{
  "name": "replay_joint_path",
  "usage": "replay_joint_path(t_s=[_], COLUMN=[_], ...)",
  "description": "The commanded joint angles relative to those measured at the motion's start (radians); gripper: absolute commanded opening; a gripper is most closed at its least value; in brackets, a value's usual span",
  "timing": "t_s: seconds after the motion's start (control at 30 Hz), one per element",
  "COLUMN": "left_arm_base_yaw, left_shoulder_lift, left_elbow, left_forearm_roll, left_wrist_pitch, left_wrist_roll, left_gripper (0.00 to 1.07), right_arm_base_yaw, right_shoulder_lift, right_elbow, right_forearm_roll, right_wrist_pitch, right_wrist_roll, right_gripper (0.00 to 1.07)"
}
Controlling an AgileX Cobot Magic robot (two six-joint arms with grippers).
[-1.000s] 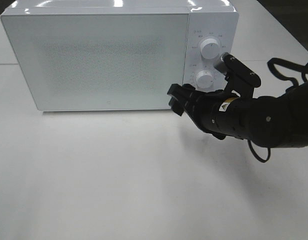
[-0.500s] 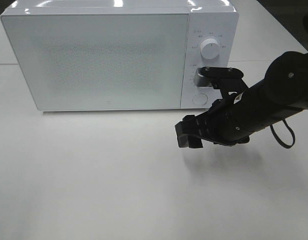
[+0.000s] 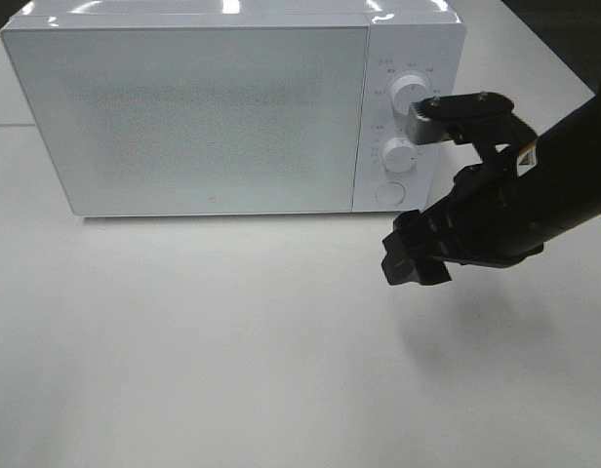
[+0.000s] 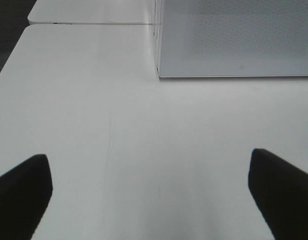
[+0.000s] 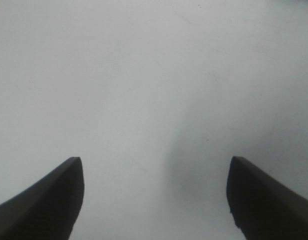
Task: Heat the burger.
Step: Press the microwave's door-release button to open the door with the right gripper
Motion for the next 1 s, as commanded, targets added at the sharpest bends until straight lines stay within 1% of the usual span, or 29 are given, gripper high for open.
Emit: replay_joint_path(t_s=[0.03, 0.07, 0.13, 0.17, 0.27, 0.33, 0.37, 0.43, 0.5, 0.53, 0.57, 0.6, 0.63, 0.67, 0.7, 0.73, 0.77, 0.8, 0.83, 0.87, 0.9, 0.97, 1.0], left_arm_base_yaw=[0.000, 0.000, 0.000, 0.000, 0.000, 0.000, 0.000, 0.000, 0.000, 0.000, 0.000, 0.000, 0.000, 0.000, 0.000, 0.000, 0.000, 0.000, 0.000, 0.000, 0.000, 0.000, 0.000], left_shoulder_lift=[-0.023, -0.023, -0.023, -0.023, -0.023, -0.023, -0.023, -0.023, -0.023, -0.023, -0.023, -0.023, -0.023, -0.023, -0.023, -0.023, -0.023, -0.023, -0.023, -0.023, -0.023, -0.023, -0.023], left_elbow=[0.003, 0.003, 0.003, 0.003, 0.003, 0.003, 0.003, 0.003, 0.003, 0.003, 0.003, 0.003, 0.003, 0.003, 0.003, 0.003, 0.003, 0.003, 0.003, 0.003, 0.003, 0.003, 0.003], left_forearm_roll=[-0.007, -0.007, -0.007, -0.007, -0.007, -0.007, -0.007, -0.007, -0.007, -0.007, -0.007, -0.007, -0.007, -0.007, -0.007, -0.007, -0.007, -0.007, -0.007, -0.007, -0.007, -0.007, -0.007], left_wrist_pitch=[-0.009, -0.009, -0.009, -0.009, -0.009, -0.009, -0.009, -0.009, -0.009, -0.009, -0.009, -0.009, -0.009, -0.009, -0.009, -0.009, -0.009, -0.009, -0.009, -0.009, -0.009, -0.009, -0.009], left_wrist_roll=[-0.005, -0.005, -0.005, -0.005, -0.005, -0.005, -0.005, -0.005, -0.005, -0.005, -0.005, -0.005, -0.005, -0.005, -0.005, -0.005, -0.005, -0.005, -0.005, -0.005, -0.005, -0.005, -0.005], left_gripper=[1.00, 1.00, 1.00, 1.00, 1.00, 1.00, 1.00, 1.00, 1.00, 1.00, 1.00, 1.00, 1.00, 1.00, 1.00, 1.00, 1.00, 1.00, 1.00, 1.00, 1.00, 1.00, 1.00], right_arm_base_yaw=[-0.004, -0.004, -0.004, -0.004, -0.004, -0.004, -0.004, -0.004, -0.004, -0.004, -0.004, -0.030, -0.030, -0.056, -0.114, -0.114, -0.140, -0.192, -0.192, -0.208, -0.241, -0.255, -0.281], right_shoulder_lift=[-0.086, -0.141, -0.161, -0.206, -0.229, -0.316, -0.316, -0.399, -0.431, -0.488, -0.488, -0.532, -0.532, -0.556, -0.601, -0.601, -0.623, -0.685, -0.685, -0.719, -0.793, -0.824, -0.890], right_elbow=[-0.005, -0.005, -0.005, -0.005, -0.005, -0.005, -0.005, -0.005, -0.005, -0.005, -0.005, -0.005, -0.005, -0.004, 0.005, 0.005, 0.012, 0.031, 0.031, 0.041, 0.065, 0.073, 0.090], right_forearm_roll=[-0.040, -0.040, -0.040, -0.040, -0.040, -0.040, -0.040, -0.041, -0.045, -0.055, -0.055, -0.057, -0.057, -0.057, -0.058, -0.058, -0.059, -0.063, -0.063, -0.063, -0.060, -0.059, -0.058], right_wrist_pitch=[0.098, 0.140, 0.160, 0.194, 0.212, 0.290, 0.290, 0.340, 0.356, 0.388, 0.388, 0.422, 0.422, 0.439, 0.472, 0.472, 0.485, 0.501, 0.501, 0.502, 0.506, 0.512, 0.519], right_wrist_roll=[0.050, 0.050, 0.050, 0.050, 0.050, 0.064, 0.064, 0.066, 0.066, 0.066, 0.066, 0.066, 0.066, 0.065, 0.054, 0.054, 0.043, 0.018, 0.018, 0.012, 0.011, 0.011, 0.011], right_gripper=[0.75, 0.75, 0.75, 0.75, 0.75, 0.75, 0.75, 0.75, 0.75, 0.75, 0.75, 0.75, 0.75, 0.75, 0.75, 0.75, 0.75, 0.75, 0.75, 0.75, 0.75, 0.75, 0.75])
